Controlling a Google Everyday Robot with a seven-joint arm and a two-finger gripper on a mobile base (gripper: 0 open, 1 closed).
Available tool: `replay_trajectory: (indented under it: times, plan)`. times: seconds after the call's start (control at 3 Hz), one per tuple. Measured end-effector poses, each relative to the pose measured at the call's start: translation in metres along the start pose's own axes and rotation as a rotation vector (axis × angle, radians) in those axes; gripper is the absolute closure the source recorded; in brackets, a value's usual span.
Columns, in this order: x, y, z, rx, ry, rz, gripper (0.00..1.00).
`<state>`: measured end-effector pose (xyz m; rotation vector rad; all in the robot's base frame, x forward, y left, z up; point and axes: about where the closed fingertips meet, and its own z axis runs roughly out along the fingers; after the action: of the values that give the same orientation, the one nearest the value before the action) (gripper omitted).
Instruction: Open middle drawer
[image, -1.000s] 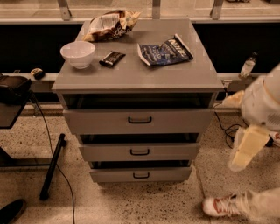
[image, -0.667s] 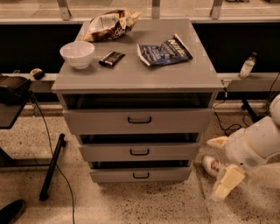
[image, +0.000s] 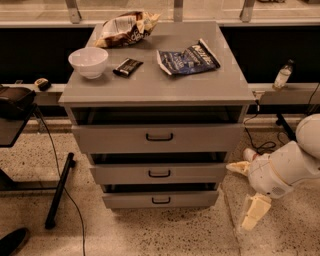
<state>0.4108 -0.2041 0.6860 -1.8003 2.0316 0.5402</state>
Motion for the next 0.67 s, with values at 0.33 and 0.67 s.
replay_trajectory:
  times: [0.33,0.67]
  plan:
    - [0.006,-0.016,0.020,0.051,-0.044,0.019,0.00]
    - [0.027,-0.023,0.082,0.102,-0.124,0.023,0.00]
